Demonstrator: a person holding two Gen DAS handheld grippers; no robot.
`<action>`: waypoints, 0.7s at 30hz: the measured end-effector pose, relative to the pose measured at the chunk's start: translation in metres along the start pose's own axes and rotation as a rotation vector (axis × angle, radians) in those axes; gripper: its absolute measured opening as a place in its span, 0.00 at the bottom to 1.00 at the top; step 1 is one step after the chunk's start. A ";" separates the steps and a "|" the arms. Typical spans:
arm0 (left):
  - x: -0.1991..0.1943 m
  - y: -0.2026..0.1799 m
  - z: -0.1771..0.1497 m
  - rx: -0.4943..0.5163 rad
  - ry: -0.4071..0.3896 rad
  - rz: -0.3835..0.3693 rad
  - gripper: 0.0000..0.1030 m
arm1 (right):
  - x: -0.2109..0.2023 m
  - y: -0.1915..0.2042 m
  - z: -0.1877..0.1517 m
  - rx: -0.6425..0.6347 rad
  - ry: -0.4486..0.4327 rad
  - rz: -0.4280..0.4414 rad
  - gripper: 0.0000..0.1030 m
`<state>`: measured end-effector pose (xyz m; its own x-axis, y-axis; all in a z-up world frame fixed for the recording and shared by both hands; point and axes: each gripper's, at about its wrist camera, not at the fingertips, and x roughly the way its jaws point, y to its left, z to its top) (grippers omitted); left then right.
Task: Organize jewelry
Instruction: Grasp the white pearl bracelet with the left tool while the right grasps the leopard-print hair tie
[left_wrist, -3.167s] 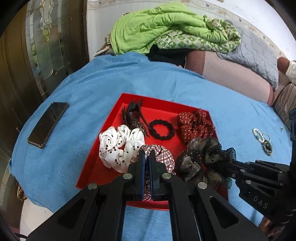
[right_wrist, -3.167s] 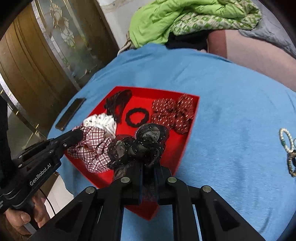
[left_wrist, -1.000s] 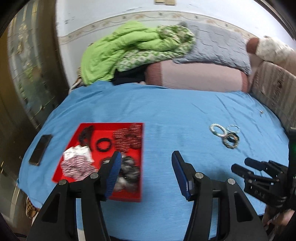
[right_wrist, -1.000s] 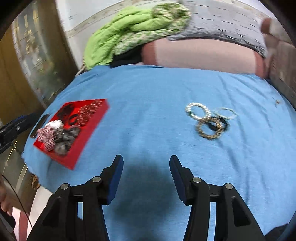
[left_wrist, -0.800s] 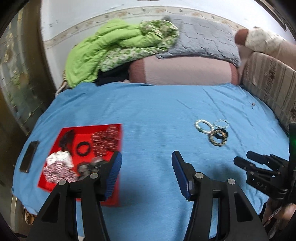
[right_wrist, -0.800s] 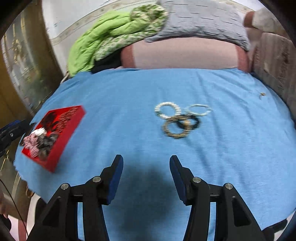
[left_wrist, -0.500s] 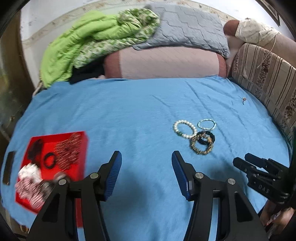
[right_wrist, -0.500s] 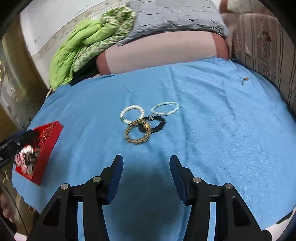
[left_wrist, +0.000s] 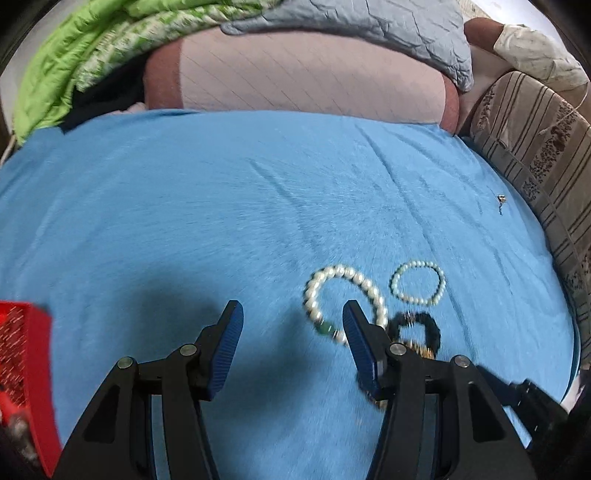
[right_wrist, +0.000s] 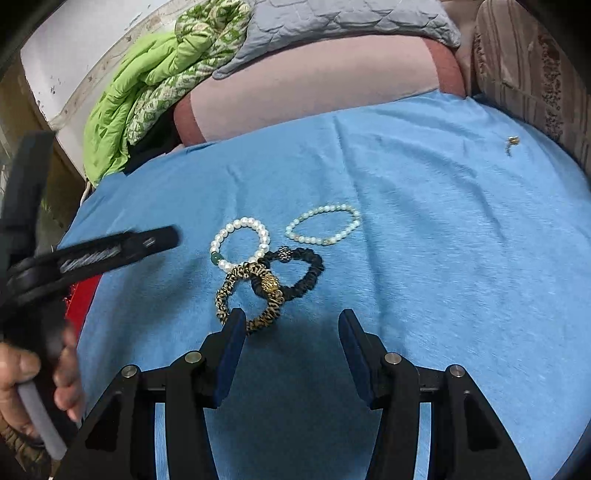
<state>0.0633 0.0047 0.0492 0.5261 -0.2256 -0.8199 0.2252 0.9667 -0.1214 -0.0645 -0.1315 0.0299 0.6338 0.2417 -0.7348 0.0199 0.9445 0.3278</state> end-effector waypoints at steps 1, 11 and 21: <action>0.006 -0.001 0.003 0.004 0.005 -0.003 0.53 | 0.006 0.001 0.001 -0.001 0.007 0.001 0.55; 0.048 -0.004 0.012 0.027 0.041 -0.002 0.53 | 0.030 0.004 0.003 0.007 0.032 -0.011 0.55; 0.050 -0.022 0.007 0.096 0.021 0.061 0.11 | 0.034 0.007 0.002 0.015 0.027 -0.036 0.16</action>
<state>0.0904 -0.0290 0.0152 0.5241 -0.1627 -0.8360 0.2715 0.9623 -0.0171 -0.0415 -0.1174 0.0087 0.6112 0.2139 -0.7620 0.0537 0.9494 0.3096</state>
